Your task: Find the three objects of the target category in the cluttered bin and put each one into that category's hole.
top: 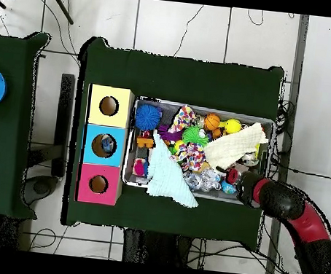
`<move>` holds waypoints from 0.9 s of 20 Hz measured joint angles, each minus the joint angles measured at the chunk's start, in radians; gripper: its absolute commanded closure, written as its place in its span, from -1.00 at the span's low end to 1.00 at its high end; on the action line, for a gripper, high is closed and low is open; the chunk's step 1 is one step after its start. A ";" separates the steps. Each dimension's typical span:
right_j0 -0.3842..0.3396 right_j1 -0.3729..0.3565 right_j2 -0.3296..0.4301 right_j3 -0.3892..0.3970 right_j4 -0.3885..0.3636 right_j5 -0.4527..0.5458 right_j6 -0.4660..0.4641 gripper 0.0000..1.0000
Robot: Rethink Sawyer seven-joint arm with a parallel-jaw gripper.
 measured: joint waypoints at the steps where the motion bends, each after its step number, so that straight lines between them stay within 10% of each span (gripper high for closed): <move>1: 0.000 0.000 0.000 0.001 0.000 0.000 0.000 -1.00; 18: 0.006 0.018 0.002 0.028 0.000 -0.013 0.000 -1.00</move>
